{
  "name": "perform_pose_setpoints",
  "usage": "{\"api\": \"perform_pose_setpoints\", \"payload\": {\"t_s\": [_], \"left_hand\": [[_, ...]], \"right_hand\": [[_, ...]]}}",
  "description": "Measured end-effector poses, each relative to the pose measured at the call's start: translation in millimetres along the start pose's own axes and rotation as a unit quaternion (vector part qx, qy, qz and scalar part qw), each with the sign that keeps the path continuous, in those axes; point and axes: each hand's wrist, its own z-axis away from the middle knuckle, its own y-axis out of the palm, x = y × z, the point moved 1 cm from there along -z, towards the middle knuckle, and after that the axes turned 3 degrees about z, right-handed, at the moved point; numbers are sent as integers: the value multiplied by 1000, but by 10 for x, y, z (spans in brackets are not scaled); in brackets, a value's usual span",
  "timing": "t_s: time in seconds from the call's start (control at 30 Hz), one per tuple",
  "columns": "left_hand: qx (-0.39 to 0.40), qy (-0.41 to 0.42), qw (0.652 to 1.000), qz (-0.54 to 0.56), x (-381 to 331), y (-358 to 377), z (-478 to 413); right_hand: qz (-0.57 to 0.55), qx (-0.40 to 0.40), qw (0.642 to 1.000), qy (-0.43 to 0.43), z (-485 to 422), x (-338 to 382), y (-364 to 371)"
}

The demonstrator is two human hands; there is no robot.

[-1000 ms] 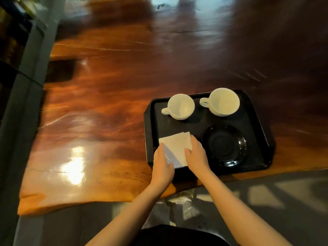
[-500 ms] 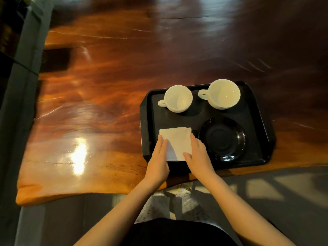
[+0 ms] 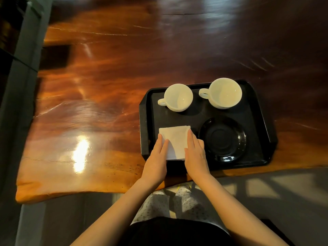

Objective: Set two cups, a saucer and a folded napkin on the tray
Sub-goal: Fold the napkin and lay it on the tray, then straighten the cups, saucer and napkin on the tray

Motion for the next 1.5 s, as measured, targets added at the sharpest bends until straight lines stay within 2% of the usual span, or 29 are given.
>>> {"api": "perform_pose_setpoints", "payload": {"t_s": [0.13,0.27,0.33,0.43,0.63,0.77,0.83,0.9,0.97,1.0,1.07,1.13,1.23,1.5], "left_hand": [[14,-10,1000,13,-29,-24,14],[-12,30,999,39,-141,-101,24],[-18,46,999,-4,-145,-112,-28],[15,48,991,-123,-91,-64,-144],[53,59,975,-209,0,26,-196],[72,47,973,-215,-95,-42,-198],[60,43,979,-189,-204,-86,-200],[23,57,988,-141,-361,-111,-232],[1,87,992,-92,-548,-81,-321],[4,96,993,-62,-645,-50,-382],[20,85,996,-2,-832,16,-519],[27,72,997,23,-972,65,-654],[33,68,997,11,-1080,96,-813],[14,55,998,27,-1144,116,-942]], "right_hand": [[4,19,1000,14,0,64,-79],[43,11,995,-92,0,121,-331],[115,74,982,-129,-85,87,-401],[234,146,947,-163,-264,6,-367],[307,121,924,-193,-309,-90,-269],[263,118,937,-197,-279,-89,-334],[166,90,967,-173,-229,-141,-467],[66,-8,992,-112,-152,-319,-651],[23,-119,993,-11,-67,-618,-853],[23,-148,988,43,-36,-790,-935],[24,-143,982,125,-25,-1093,-1037],[-10,-100,982,159,-62,-1259,-1075],[-39,-60,983,167,-119,-1321,-1059],[-88,-83,976,180,-204,-1373,-1087]]}}
